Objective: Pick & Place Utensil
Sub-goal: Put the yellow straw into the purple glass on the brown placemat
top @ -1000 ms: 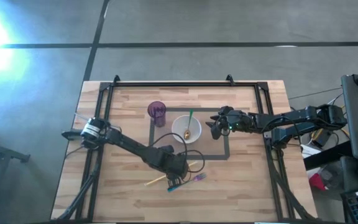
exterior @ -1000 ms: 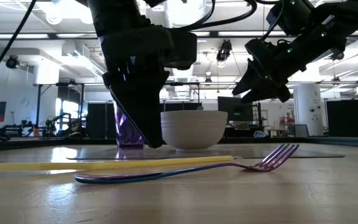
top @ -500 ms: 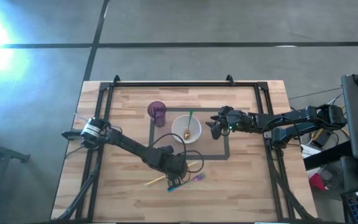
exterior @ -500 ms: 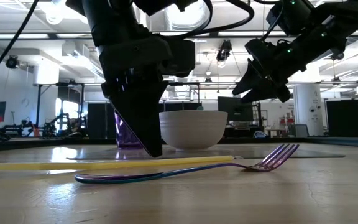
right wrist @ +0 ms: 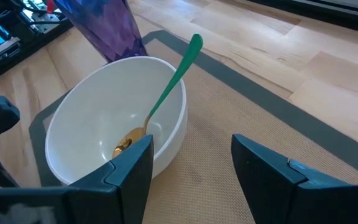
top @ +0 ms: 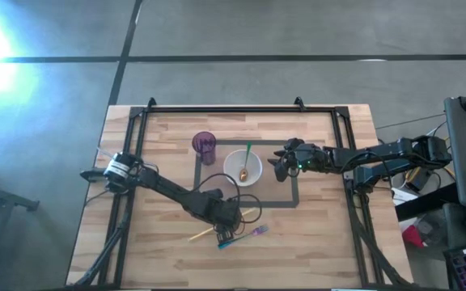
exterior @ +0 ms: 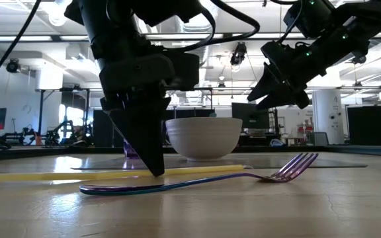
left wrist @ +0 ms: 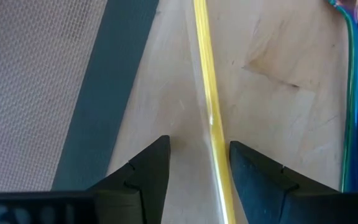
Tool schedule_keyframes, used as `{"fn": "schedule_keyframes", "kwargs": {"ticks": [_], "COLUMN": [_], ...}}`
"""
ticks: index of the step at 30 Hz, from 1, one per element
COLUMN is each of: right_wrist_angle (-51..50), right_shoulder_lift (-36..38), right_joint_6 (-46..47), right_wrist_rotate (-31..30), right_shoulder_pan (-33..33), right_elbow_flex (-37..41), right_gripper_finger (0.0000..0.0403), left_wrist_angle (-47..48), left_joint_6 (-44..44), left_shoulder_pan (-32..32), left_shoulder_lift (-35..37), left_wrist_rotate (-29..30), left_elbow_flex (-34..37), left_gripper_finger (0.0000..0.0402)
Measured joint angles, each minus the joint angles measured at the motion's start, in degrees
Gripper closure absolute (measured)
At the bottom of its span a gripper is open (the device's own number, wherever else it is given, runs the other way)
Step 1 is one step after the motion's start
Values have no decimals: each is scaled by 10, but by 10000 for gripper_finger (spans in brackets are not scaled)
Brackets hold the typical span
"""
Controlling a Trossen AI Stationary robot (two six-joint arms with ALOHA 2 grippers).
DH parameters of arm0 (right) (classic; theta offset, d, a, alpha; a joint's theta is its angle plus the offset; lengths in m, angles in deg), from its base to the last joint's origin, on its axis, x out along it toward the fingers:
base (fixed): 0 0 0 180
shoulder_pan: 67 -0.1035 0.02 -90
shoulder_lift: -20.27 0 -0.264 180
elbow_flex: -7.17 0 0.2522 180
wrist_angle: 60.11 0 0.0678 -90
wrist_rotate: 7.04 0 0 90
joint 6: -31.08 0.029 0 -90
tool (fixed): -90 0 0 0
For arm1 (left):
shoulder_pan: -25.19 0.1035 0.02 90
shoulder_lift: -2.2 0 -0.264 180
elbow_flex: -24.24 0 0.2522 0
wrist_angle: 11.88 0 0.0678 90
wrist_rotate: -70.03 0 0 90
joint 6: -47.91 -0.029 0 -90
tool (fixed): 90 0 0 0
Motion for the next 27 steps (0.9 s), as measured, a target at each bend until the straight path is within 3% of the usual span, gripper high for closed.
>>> {"fn": "schedule_keyframes", "kwargs": {"ticks": [6,19,27], "right_wrist_angle": [0,0,0], "right_shoulder_lift": [0,0,0], "right_joint_6": [0,-1,-4], "right_wrist_rotate": [0,0,-1], "right_shoulder_pan": [-3,-3,-3], "right_elbow_flex": [0,0,0], "right_gripper_finger": [193,193,193], "left_wrist_angle": [13,37,40], "left_joint_6": [-3,-69,-90], "left_shoulder_pan": [0,2,4], "left_shoulder_lift": [0,0,5], "left_wrist_rotate": [0,-25,-31], "left_elbow_flex": [0,0,1], "left_gripper_finger": [245,390,400]}}
